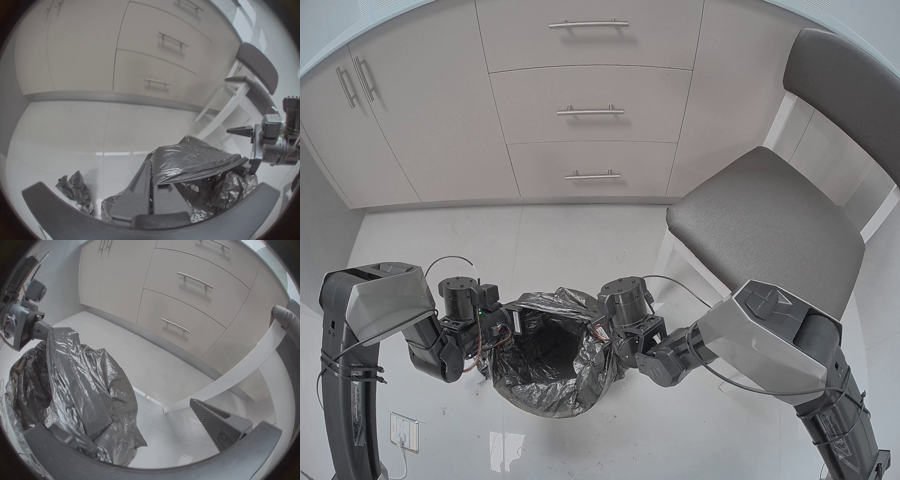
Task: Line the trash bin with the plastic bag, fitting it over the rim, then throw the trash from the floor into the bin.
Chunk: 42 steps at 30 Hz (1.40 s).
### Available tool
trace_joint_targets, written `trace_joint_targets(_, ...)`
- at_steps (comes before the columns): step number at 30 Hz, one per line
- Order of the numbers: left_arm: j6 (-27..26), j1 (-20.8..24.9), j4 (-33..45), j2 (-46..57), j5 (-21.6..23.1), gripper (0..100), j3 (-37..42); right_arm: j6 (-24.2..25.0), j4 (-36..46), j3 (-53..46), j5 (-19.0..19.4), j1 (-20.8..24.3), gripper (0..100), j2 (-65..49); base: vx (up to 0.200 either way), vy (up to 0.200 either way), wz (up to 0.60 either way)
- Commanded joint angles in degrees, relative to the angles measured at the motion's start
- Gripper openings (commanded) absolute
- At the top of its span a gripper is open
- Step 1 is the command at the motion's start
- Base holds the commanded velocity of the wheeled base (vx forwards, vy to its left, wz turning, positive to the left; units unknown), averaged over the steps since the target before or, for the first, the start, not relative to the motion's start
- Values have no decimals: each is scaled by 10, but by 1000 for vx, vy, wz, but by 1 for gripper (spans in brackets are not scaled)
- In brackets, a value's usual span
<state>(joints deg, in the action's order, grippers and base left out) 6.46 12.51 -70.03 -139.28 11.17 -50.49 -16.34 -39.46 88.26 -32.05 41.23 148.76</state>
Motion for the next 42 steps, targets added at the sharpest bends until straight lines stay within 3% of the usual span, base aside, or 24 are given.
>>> trace_joint_targets(1,-4,12,37,30,-27,0,-6,-2,0,0,1,0,100,1,0,0,0)
trace_joint_targets(14,-19,23,61,36,-49,0,-1,-2,-1,0,0,-6,100,1,0,0,0)
trace_joint_targets(15,-19,23,64,36,-50,100,-2,-2,-1,0,1,-6,100,1,0,0,0)
trace_joint_targets(27,-17,9,72,30,-55,100,-24,-2,-2,4,1,-16,100,2,0,0,0)
trace_joint_targets(38,-18,1,77,-5,-119,100,-77,-1,-2,41,1,-23,100,36,0,0,0)
trace_joint_targets(42,-19,-2,78,-13,-122,100,-82,-1,-2,62,1,-26,100,52,0,0,0)
